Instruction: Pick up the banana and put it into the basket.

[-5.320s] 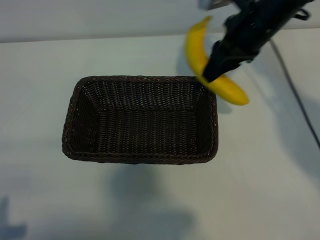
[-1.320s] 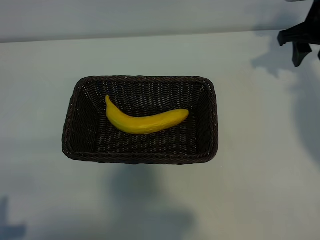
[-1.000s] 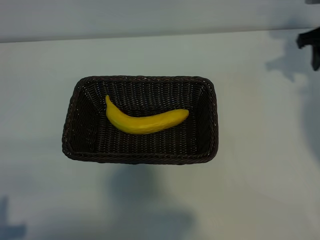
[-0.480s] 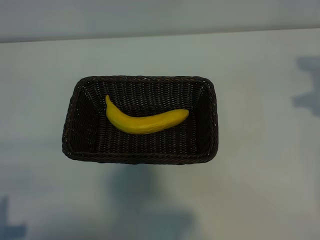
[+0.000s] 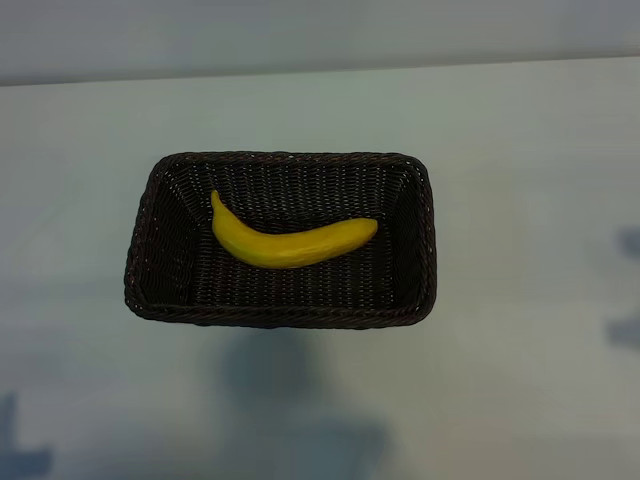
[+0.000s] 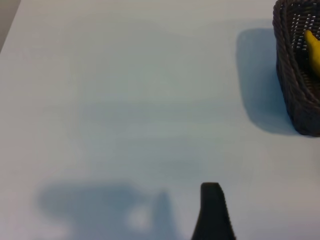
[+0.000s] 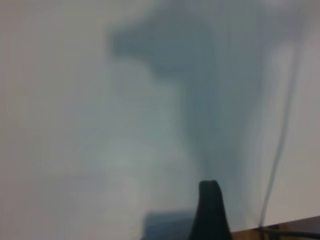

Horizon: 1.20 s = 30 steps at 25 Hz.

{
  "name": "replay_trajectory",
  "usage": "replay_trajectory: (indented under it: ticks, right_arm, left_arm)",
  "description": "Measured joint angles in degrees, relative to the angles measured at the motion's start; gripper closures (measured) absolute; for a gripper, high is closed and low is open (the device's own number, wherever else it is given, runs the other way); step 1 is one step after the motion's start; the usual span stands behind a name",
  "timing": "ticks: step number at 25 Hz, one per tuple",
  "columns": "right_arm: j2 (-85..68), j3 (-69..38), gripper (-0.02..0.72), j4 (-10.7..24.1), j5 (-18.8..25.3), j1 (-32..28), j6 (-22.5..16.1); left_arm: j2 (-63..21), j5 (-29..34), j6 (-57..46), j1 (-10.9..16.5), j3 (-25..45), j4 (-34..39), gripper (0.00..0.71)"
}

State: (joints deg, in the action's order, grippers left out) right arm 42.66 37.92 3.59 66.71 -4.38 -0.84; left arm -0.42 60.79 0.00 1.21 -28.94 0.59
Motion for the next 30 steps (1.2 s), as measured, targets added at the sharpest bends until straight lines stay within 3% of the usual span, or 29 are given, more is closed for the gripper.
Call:
replay_trajectory:
  ticks: [8,22,30]
  right_arm:
    - [-17.3,-10.0,0.166,-0.1,-4.5,0.0,-0.9]
    - [-41.6,-10.1,0.166,-0.1,-4.9,-2.3,-1.1]
    - [-43.0,-10.1,0.166,-0.2,-4.8,-2.3,-1.1]
  left_arm:
    - [0.0,0.0,0.0,0.0,0.0,-0.2,0.172]
    - [0.0,0.0,0.0,0.0,0.0,-0.1,0.172]
    - [0.0,0.0,0.0,0.0,0.0,-0.1,0.172]
